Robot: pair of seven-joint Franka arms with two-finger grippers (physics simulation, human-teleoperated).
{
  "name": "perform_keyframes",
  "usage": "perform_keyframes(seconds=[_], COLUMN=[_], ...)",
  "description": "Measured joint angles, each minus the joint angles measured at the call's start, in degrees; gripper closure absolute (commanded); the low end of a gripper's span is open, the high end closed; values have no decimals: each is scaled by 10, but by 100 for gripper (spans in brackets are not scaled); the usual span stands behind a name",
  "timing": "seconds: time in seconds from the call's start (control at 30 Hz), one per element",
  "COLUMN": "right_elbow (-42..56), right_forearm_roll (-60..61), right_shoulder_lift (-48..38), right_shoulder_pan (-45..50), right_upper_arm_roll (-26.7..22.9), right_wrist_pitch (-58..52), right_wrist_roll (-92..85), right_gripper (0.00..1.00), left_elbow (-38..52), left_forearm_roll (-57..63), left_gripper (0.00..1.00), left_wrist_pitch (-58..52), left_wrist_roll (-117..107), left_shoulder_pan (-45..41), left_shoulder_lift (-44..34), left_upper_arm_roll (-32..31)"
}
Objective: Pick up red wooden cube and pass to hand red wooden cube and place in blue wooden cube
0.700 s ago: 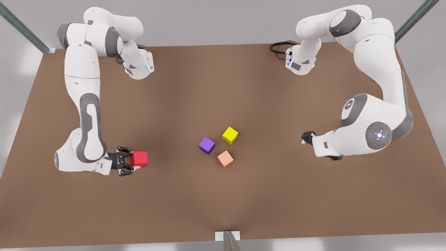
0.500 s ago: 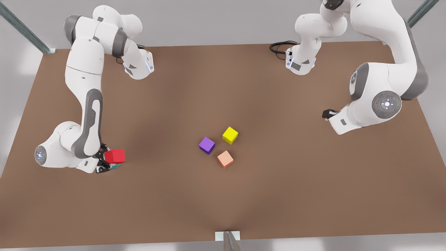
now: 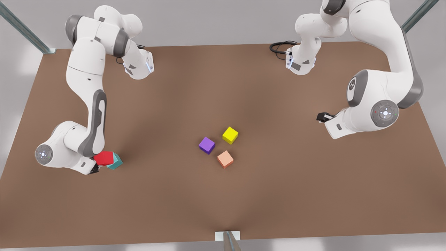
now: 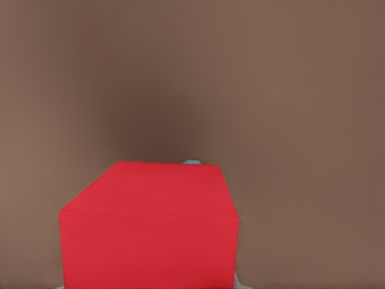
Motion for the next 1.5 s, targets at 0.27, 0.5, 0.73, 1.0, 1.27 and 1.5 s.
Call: perform_keyframes(seconds=[0.27,0.5,0.73,1.0,1.27,1.5], right_elbow=[-24,-35,-40,-39,15,189], right_forearm_roll=[-2,1,5,6,16,59], right_shoulder_lift=[4,4,4,-25,-63,39], right_shoulder_pan=[5,12,13,12,3,10], right_upper_arm_roll=[2,3,5,0,-6,29], right_wrist_pitch=[44,60,66,51,-47,-258], right_wrist_roll=[15,24,28,27,70,368], right_gripper=[43,0,0,0,0,0], left_elbow=[0,0,0,0,0,-1], left_forearm_roll=[0,0,0,0,0,0], left_gripper=[0,0,0,0,0,0], left_wrist_pitch=[0,-1,-1,-1,-1,-1], left_wrist_roll=[2,3,4,4,5,5], left_shoulder_pan=[0,0,0,0,0,0], left_shoulder_lift=[1,3,5,8,9,9], left_upper_arm_roll=[0,0,0,0,0,0])
